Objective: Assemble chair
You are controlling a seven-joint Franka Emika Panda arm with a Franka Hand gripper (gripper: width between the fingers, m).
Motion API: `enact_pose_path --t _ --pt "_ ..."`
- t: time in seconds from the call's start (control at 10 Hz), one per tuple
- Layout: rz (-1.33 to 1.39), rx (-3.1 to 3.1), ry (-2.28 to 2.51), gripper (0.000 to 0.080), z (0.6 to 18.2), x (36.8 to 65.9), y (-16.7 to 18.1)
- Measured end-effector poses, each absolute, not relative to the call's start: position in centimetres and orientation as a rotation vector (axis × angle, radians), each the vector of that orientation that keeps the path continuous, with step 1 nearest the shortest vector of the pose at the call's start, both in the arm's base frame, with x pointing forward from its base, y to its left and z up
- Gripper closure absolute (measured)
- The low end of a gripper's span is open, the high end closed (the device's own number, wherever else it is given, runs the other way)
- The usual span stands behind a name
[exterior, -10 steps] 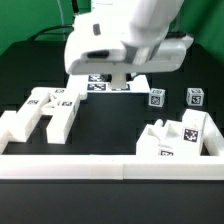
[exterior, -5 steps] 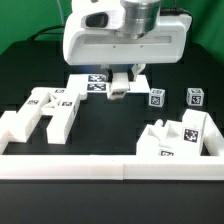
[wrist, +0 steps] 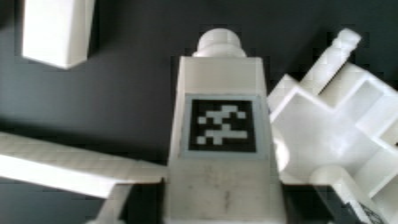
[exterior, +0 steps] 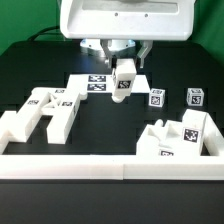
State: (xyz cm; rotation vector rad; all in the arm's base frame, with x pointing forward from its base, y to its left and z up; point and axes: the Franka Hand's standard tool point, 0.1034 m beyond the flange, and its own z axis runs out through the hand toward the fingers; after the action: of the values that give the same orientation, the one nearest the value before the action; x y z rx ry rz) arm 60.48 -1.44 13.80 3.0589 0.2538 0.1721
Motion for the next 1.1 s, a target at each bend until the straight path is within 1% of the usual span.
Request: enact_pose_path --t 0.1,0.3,0.6,0.7,0.9,1.0,1.1 --pt "0.286 3.043 0.261 0.0509 13.7 60.6 -1.6" --pt "0.311 3.04 0.26 0.0509 13.5 60.5 -1.5" --pt "0.327 3.064 0.241 0.0509 16.4 63.9 0.2" --pt "0.354 3.061 0.241 0.0509 16.6 64.2 0.5" --pt "0.375 3.055 0.244 0.0509 16.3 64.2 0.3" --pt "0.482 3.029 0.252 0.0509 16.6 64.9 0.2" --pt "0.605 3.0 0.246 0.0509 16.4 64.9 -0.1"
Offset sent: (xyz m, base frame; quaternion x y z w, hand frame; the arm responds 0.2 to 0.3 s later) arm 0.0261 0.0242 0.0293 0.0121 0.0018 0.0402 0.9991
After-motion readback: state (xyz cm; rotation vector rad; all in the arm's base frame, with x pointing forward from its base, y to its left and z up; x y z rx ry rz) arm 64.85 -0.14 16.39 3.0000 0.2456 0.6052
